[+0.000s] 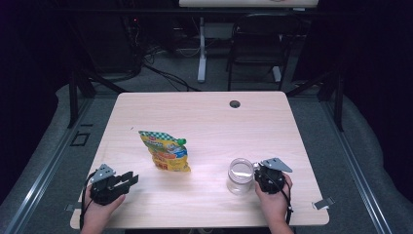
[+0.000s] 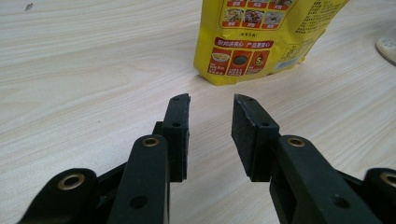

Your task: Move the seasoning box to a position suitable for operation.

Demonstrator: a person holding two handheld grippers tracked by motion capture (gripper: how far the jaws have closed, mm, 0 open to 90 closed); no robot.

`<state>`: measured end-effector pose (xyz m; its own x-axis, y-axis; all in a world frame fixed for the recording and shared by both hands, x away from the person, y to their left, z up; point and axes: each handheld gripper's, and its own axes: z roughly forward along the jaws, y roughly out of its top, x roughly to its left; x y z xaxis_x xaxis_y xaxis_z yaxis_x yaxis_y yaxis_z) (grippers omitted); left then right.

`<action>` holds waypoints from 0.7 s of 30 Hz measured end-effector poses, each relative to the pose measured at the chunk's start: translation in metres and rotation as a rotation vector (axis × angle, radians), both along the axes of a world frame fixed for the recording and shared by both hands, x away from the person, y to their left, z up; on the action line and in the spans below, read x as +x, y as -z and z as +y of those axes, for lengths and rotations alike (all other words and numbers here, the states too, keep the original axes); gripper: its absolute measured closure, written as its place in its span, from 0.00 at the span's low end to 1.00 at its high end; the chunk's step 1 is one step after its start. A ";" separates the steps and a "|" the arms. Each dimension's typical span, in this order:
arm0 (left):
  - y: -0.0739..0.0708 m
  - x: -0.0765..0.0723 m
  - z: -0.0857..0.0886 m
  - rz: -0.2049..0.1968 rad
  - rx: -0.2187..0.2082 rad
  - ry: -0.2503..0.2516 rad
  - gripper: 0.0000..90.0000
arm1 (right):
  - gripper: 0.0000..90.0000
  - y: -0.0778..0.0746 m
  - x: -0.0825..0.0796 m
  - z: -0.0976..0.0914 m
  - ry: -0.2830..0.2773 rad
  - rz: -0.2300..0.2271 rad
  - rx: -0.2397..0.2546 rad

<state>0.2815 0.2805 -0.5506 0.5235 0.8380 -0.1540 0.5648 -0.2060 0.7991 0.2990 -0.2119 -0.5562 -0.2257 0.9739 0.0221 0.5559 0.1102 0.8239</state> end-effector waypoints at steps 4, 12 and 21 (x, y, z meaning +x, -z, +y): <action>-0.002 0.001 0.001 -0.003 0.009 0.005 0.74 | 0.93 0.001 -0.002 0.000 -0.002 -0.001 0.005; -0.001 0.005 0.001 -0.006 -0.007 -0.001 0.73 | 0.91 -0.003 -0.010 -0.003 -0.024 0.040 0.007; -0.001 0.007 -0.004 -0.003 0.013 0.027 0.73 | 0.87 -0.008 -0.022 -0.002 -0.088 0.080 -0.042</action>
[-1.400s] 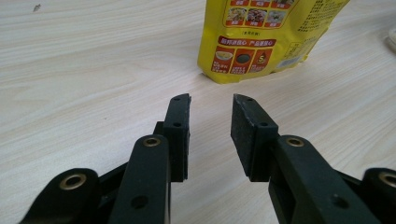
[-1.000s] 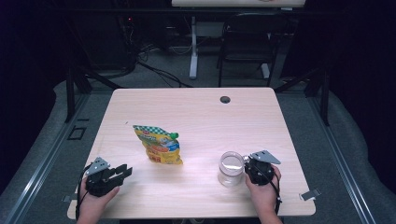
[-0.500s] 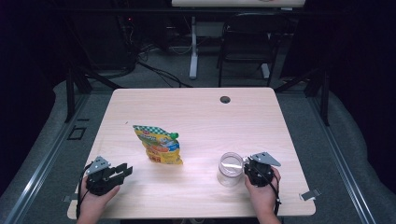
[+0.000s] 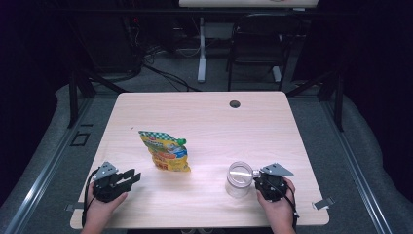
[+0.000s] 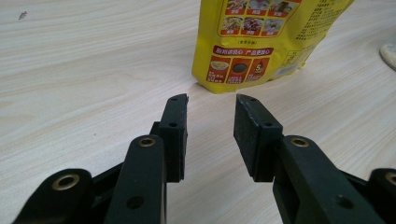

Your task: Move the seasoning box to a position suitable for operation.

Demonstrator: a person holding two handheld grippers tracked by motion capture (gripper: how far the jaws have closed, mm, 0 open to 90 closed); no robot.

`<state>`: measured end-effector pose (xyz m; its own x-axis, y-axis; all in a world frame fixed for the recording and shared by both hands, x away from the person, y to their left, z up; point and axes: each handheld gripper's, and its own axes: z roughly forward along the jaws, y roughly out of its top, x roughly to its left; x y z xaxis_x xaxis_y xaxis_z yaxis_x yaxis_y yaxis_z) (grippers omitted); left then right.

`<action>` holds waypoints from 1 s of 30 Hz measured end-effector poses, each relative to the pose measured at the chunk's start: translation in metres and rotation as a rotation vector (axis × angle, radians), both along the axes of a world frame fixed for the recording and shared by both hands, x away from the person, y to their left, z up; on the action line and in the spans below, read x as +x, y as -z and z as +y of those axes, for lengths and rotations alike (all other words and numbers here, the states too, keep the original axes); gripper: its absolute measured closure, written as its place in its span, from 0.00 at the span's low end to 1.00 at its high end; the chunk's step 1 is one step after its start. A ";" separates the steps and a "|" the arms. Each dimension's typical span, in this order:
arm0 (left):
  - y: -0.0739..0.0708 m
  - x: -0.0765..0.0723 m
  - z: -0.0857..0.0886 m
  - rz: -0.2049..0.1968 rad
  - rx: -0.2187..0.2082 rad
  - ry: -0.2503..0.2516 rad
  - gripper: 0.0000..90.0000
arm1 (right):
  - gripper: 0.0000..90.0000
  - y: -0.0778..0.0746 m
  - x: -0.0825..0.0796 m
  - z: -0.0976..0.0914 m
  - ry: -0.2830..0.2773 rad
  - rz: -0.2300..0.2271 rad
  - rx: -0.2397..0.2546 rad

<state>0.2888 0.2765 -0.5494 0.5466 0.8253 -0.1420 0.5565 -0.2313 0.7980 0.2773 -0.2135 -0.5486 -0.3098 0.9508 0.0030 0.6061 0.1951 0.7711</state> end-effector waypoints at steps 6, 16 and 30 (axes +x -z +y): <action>-0.002 -0.003 -0.003 -0.008 -0.016 0.008 0.72 | 0.83 -0.002 -0.008 -0.006 -0.029 0.031 0.040; -0.004 -0.011 -0.010 -0.018 -0.004 0.018 0.71 | 0.79 -0.013 -0.026 -0.016 -0.071 0.021 0.062; -0.005 -0.017 -0.013 -0.014 -0.002 0.032 0.71 | 0.83 -0.012 -0.013 -0.020 -0.085 -0.013 0.094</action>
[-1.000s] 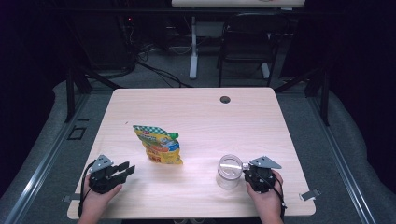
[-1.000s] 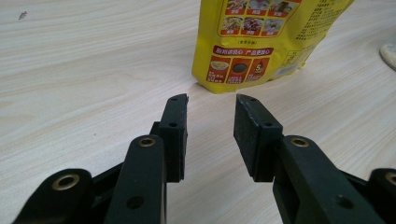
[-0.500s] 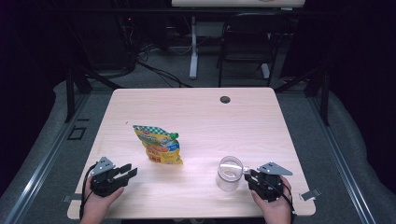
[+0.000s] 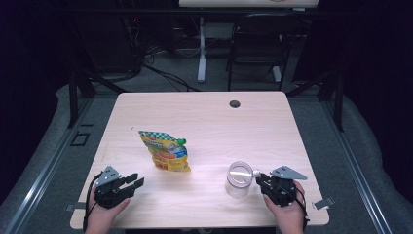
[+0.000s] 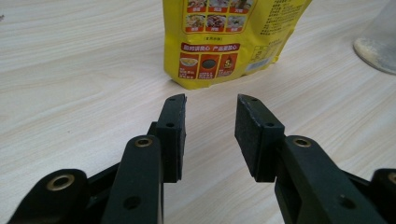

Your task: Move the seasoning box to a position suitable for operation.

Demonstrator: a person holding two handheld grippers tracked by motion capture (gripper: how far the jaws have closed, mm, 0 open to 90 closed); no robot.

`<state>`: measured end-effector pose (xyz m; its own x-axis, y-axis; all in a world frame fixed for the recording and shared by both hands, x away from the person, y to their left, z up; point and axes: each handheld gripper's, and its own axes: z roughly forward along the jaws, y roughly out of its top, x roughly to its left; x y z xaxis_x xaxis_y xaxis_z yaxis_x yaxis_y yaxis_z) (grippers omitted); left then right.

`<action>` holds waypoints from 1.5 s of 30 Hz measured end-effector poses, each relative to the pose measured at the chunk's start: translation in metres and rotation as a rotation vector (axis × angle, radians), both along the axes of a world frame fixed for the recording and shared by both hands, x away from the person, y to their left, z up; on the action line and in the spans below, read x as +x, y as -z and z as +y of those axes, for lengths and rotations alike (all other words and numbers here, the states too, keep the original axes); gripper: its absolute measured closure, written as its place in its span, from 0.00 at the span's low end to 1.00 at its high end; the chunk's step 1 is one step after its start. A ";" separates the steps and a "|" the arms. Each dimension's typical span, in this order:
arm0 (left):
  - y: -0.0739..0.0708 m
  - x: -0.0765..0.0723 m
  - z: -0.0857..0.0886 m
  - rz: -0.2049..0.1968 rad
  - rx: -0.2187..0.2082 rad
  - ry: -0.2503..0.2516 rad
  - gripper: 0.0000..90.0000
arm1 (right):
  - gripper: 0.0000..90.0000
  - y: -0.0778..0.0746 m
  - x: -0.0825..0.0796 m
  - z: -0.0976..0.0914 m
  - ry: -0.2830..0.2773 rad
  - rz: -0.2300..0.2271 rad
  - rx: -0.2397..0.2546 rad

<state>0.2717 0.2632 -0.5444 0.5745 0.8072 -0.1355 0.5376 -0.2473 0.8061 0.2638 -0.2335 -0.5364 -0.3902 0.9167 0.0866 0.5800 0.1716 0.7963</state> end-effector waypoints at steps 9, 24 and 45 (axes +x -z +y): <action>-0.003 -0.003 -0.010 0.000 -0.017 0.049 0.72 | 0.76 -0.005 -0.005 -0.008 -0.003 0.011 0.044; -0.006 -0.001 -0.031 0.006 0.005 0.115 0.71 | 0.69 -0.014 -0.017 -0.017 0.044 0.005 0.057; -0.010 0.004 -0.081 0.038 -0.008 0.203 0.74 | 0.68 -0.020 -0.017 -0.014 0.111 -0.010 0.057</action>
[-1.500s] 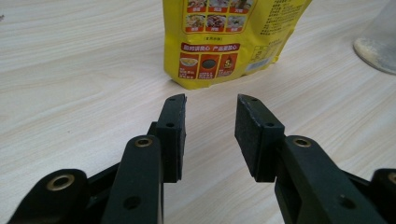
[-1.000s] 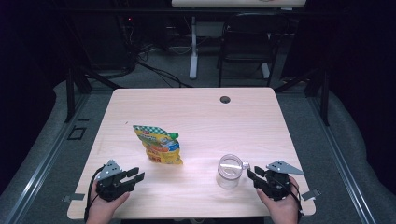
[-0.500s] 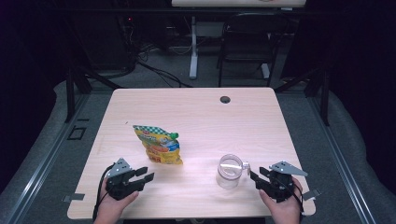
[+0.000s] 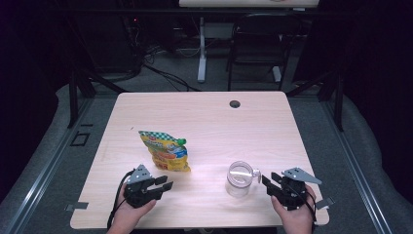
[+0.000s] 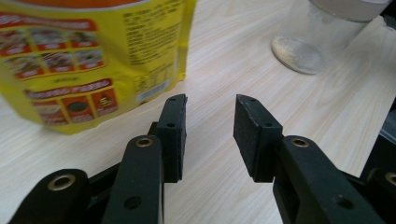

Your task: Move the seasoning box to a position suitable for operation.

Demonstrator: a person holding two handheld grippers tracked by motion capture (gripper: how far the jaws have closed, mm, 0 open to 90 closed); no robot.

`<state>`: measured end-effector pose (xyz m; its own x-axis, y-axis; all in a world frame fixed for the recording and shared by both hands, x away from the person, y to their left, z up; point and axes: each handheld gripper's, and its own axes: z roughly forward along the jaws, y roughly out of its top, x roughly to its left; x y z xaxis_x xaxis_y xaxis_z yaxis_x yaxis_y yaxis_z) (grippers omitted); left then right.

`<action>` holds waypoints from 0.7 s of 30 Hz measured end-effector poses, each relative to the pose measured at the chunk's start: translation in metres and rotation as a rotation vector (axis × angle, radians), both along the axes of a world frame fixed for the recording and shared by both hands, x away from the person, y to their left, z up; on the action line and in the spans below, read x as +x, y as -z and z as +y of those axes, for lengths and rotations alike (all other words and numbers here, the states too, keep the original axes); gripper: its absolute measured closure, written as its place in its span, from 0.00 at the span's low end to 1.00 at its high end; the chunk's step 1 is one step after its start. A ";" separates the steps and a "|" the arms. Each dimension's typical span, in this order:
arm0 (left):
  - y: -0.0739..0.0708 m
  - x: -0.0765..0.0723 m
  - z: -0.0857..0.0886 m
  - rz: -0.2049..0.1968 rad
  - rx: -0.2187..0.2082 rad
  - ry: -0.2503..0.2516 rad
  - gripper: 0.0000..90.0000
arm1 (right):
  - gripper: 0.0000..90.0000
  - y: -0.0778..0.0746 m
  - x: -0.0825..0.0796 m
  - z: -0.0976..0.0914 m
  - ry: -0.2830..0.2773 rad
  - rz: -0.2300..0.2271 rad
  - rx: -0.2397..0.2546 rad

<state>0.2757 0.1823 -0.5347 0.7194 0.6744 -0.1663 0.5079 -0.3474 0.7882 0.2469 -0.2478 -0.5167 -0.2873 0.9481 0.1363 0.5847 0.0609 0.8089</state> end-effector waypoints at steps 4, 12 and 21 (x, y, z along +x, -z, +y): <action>-0.003 0.000 -0.017 -0.010 0.018 0.029 0.76 | 0.76 -0.009 -0.002 -0.003 0.023 0.003 0.029; -0.009 0.004 -0.038 -0.011 -0.004 0.043 0.80 | 0.88 -0.021 0.005 0.001 0.007 0.041 0.048; -0.012 0.009 -0.059 -0.011 -0.005 0.068 0.87 | 0.92 -0.032 0.024 0.018 -0.030 0.022 0.052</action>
<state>0.2850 0.1233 -0.5227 0.7652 0.6232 -0.1616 0.4746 -0.3764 0.7957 0.2710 -0.2299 -0.4850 -0.3120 0.9305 0.1920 0.6010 0.0368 0.7984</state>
